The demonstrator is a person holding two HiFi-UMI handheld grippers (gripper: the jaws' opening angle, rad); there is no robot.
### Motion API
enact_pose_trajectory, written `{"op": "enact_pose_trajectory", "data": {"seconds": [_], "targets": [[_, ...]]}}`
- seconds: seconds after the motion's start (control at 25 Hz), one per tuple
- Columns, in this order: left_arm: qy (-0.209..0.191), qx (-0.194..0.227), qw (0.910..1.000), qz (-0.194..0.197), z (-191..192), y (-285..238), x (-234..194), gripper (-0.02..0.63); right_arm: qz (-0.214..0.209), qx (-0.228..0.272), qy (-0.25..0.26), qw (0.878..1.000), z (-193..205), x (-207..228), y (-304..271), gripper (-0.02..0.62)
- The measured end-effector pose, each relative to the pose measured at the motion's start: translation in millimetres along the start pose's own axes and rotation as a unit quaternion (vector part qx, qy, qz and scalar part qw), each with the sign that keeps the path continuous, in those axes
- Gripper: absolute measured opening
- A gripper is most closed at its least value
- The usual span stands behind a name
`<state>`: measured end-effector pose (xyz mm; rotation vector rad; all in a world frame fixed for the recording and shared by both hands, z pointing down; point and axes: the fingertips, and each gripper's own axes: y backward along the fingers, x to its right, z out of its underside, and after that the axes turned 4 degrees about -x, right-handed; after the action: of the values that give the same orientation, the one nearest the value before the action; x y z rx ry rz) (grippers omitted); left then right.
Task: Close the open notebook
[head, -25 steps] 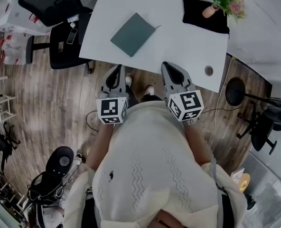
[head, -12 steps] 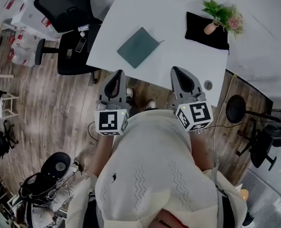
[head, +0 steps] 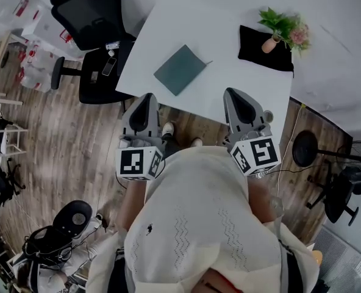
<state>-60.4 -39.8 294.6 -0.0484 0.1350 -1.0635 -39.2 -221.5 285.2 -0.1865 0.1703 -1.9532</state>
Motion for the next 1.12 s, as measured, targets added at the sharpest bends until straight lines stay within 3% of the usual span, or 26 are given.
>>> {"op": "enact_pose_trajectory", "data": {"seconds": [1.12], "targets": [[0.002, -0.002, 1.0000, -0.006, 9, 19, 5, 0.012, -0.013, 0.003, 0.003, 1.000, 4, -14, 14, 0.000]]}}
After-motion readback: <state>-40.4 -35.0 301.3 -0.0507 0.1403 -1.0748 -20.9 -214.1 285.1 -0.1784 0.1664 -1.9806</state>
